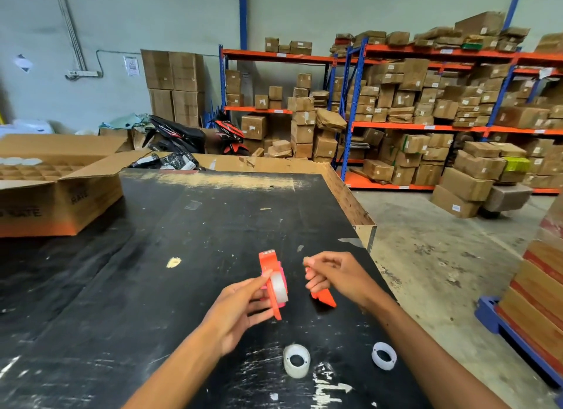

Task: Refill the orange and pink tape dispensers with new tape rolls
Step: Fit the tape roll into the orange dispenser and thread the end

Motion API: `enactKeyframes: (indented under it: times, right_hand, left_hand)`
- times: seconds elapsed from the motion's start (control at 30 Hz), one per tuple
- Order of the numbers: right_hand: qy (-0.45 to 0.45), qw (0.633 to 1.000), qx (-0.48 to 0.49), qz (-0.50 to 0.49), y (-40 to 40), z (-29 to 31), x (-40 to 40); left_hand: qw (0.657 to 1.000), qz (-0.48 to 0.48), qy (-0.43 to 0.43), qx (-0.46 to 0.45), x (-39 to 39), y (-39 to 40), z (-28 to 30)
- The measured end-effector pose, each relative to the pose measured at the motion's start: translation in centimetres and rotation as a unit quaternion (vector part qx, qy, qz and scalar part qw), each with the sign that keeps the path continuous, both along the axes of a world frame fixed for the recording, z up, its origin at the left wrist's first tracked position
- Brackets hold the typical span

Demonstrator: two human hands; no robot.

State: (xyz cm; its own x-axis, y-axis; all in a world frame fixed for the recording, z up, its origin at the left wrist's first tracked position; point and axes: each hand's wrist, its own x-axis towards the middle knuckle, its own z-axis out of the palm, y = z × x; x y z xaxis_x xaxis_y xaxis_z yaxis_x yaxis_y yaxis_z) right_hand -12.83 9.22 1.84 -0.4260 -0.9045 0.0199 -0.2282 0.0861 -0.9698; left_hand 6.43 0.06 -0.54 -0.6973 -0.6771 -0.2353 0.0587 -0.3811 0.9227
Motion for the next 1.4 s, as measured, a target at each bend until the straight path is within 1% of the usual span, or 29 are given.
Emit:
enactKeyframes:
  times: [0.03,0.07,0.13,0.17,0.23,0.27,0.37,0.47,0.5,0.53,0.57,0.6,0.63,0.67,0.7,0.77,0.83,1.0,1.23,1.33,1.4]
  right_hand:
    - [0.026,0.999,0.015,-0.028,-0.5,-0.8,-0.6]
    - [0.077,0.995,0.036,-0.06,-1.1,-1.8,-1.4]
    - [0.211,0.965,0.109,-0.111,-2.2,-3.6,-2.7]
    - [0.257,0.946,0.157,-0.12,-2.6,-4.3,-3.1]
    - [0.289,0.92,0.236,-0.119,-3.3,-5.5,-3.5]
    - [0.297,0.911,0.259,-0.12,-3.7,-5.9,-3.5]
    - [0.335,0.893,0.273,-0.129,-4.6,-6.1,-3.0]
    - [0.381,0.875,0.279,-0.107,-4.8,-5.7,-2.3]
    - [0.377,0.879,0.273,-0.1,-4.7,-5.5,-2.0]
    - [0.355,0.894,0.257,-0.096,-4.5,-5.4,-1.9]
    - [0.308,0.92,0.225,-0.09,-4.2,-5.2,-1.6]
    - [0.236,0.952,0.18,-0.078,-3.8,-4.8,-1.3]
    - [0.145,0.979,0.133,-0.059,-3.4,-4.2,-0.9]
    - [0.057,0.994,0.088,-0.039,-2.9,-3.5,-0.4]
    - [-0.009,0.999,0.049,-0.016,-2.4,-2.6,0.1]
    - [-0.066,0.998,-0.001,0.02,-1.5,-1.1,1.2]
    - [-0.079,0.996,-0.022,0.042,-0.8,-0.3,2.1]
    - [-0.099,0.993,-0.033,0.059,0.1,0.1,3.5]
    - [-0.055,0.996,-0.054,0.051,0.4,0.4,4.8]
    - [-0.059,0.994,-0.072,0.056,0.5,0.4,5.2]
    - [-0.064,0.993,-0.08,0.062,0.6,0.6,5.4]
  left_hand:
    - [1.0,0.004,0.001,0.003,0.1,-0.2,0.0]
    - [1.0,0.008,0.003,0.005,0.1,-0.5,-0.1]
    - [1.0,0.015,0.004,0.005,0.1,-0.9,-0.2]
    - [1.0,0.018,0.003,0.003,0.1,-1.1,-0.3]
    - [1.0,0.023,-0.001,-0.003,0.2,-1.4,-0.5]
    - [1.0,0.025,-0.004,-0.006,0.2,-1.5,-0.5]
    - [1.0,0.027,-0.012,-0.009,0.0,-1.8,-0.8]
    - [1.0,0.024,-0.016,-0.007,-0.2,-2.0,-1.0]
    - [1.0,0.022,-0.016,-0.007,-0.2,-2.1,-1.0]
    - [1.0,0.019,-0.015,-0.009,-0.3,-2.1,-1.0]
    - [1.0,0.014,-0.014,-0.01,-0.3,-2.1,-0.9]
    - [1.0,0.012,-0.011,-0.011,-0.4,-2.1,-0.9]
    - [1.0,0.01,-0.007,-0.009,-0.3,-2.0,-0.8]
    - [1.0,0.007,-0.004,-0.007,-0.3,-2.0,-0.7]
    - [1.0,0.004,-0.001,-0.006,-0.2,-1.9,-0.7]
    - [1.0,-0.001,0.005,-0.005,-0.2,-1.8,-0.6]
    - [1.0,0.001,0.01,-0.004,-0.2,-1.7,-0.4]
    - [1.0,-0.003,0.015,-0.01,-0.4,-1.1,0.0]
    - [0.999,-0.008,0.016,-0.037,0.3,-0.7,0.2]
    - [0.998,0.015,0.044,-0.047,0.5,-0.5,0.4]
    - [0.995,0.033,0.059,-0.076,0.7,-0.2,0.6]
